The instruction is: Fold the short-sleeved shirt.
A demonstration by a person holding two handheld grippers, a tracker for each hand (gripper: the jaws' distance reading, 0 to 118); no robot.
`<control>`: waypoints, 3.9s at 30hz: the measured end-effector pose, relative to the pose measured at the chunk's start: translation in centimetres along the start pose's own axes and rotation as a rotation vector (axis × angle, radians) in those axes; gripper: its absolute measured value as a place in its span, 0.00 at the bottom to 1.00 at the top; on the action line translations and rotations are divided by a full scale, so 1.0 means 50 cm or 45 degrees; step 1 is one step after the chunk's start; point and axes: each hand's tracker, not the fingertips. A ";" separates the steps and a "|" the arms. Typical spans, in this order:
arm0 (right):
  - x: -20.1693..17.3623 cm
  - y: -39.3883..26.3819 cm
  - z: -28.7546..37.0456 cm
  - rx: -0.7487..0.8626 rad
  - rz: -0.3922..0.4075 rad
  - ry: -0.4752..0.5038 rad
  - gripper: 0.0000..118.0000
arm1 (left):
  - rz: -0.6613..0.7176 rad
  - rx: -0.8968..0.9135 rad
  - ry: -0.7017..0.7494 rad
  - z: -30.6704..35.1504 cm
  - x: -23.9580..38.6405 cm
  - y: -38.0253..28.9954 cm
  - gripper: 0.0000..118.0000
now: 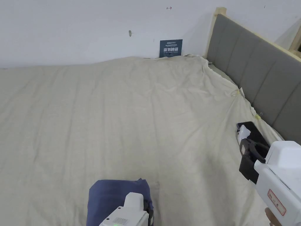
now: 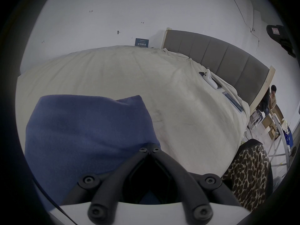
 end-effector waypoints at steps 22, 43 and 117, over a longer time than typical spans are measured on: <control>-0.097 0.089 0.022 0.217 0.042 0.122 0.00 | -0.065 0.680 0.285 0.382 -0.143 0.311 0.00; -0.254 0.131 -0.007 0.312 0.079 0.218 0.00 | 0.036 0.872 0.732 0.563 -0.326 0.292 0.00; -0.352 -0.321 -0.203 -0.428 0.028 0.467 0.00 | 0.337 -0.386 -0.161 0.097 -0.325 0.117 0.20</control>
